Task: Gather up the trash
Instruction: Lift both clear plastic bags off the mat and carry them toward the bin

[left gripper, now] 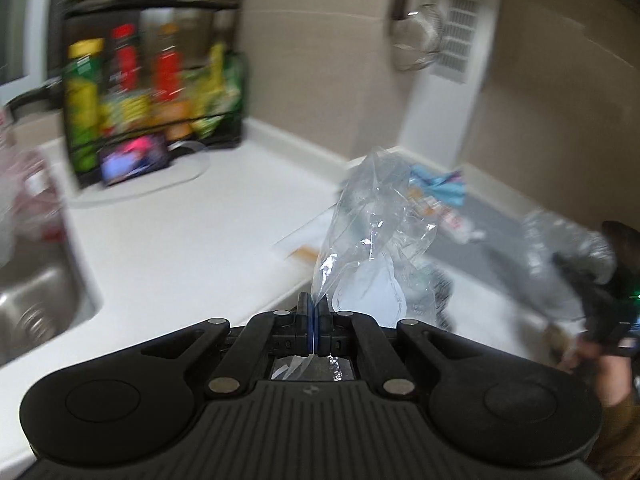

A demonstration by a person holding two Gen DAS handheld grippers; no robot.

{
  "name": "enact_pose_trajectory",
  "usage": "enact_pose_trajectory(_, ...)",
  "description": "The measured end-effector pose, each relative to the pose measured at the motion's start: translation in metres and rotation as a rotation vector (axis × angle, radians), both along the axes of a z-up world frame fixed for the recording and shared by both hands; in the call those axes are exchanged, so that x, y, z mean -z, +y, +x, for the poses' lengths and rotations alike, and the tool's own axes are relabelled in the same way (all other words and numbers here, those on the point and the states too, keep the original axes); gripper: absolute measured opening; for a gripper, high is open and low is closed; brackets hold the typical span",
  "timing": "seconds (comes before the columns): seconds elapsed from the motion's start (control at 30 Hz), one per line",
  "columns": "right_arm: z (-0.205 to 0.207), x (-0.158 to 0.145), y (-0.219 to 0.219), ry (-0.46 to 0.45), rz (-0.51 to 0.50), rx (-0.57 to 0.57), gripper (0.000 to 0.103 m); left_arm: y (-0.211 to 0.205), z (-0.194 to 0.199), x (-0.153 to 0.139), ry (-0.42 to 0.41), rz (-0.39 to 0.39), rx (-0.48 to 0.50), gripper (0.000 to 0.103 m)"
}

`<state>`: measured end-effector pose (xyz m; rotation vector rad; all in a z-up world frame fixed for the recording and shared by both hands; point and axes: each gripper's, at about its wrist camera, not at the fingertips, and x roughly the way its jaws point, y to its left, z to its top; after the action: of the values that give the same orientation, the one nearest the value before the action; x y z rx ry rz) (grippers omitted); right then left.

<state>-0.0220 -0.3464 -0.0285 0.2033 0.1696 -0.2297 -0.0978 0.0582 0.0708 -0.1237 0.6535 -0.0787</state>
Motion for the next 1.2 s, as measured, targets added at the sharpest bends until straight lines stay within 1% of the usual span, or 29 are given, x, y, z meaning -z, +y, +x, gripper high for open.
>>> enact_pose_trajectory(0.13, -0.054, -0.018, 0.021, -0.037, -0.029, -0.07, 0.005, 0.029, -0.03, 0.015, 0.043, -0.014, -0.041, 0.0)
enact_pose_trajectory(0.3, -0.115, -0.038, 0.054, -0.074, -0.077, -0.195, 0.005, 0.045, -0.064, 0.028, 0.035, -0.021, -0.058, 0.0)
enact_pose_trajectory(0.4, -0.138, -0.041, 0.079, -0.065, -0.093, -0.285, 0.005, 0.048, -0.082, 0.034, 0.032, -0.024, -0.053, 0.0)
enact_pose_trajectory(0.47, -0.152, -0.04, 0.095, -0.041, -0.096, -0.343, 0.005, 0.048, -0.092, 0.039, 0.035, -0.025, -0.049, 0.0)
enact_pose_trajectory(0.63, -0.169, -0.028, 0.131, 0.05, -0.102, -0.453, 0.005, 0.053, -0.112, 0.05, 0.043, -0.038, -0.053, 0.0)
enact_pose_trajectory(0.7, -0.175, -0.018, 0.145, 0.102, -0.111, -0.485, 0.005, 0.052, -0.118, 0.055, 0.041, -0.025, -0.055, 0.0)
enact_pose_trajectory(0.8, -0.181, -0.002, 0.161, 0.177, -0.116, -0.519, 0.005, 0.051, -0.124, 0.063, 0.045, -0.006, -0.059, 0.0)
enact_pose_trajectory(0.9, -0.184, 0.01, 0.174, 0.24, -0.118, -0.539, 0.005, 0.051, -0.128, 0.072, 0.066, -0.007, -0.058, 0.0)
enact_pose_trajectory(1.07, -0.194, 0.018, 0.197, 0.265, -0.176, -0.584, 0.005, 0.046, -0.131, 0.084, 0.097, 0.0, -0.04, 0.0)
enact_pose_trajectory(1.2, -0.198, 0.015, 0.201, 0.258, -0.197, -0.594, 0.005, 0.044, -0.131, 0.086, 0.101, -0.001, -0.034, 0.0)
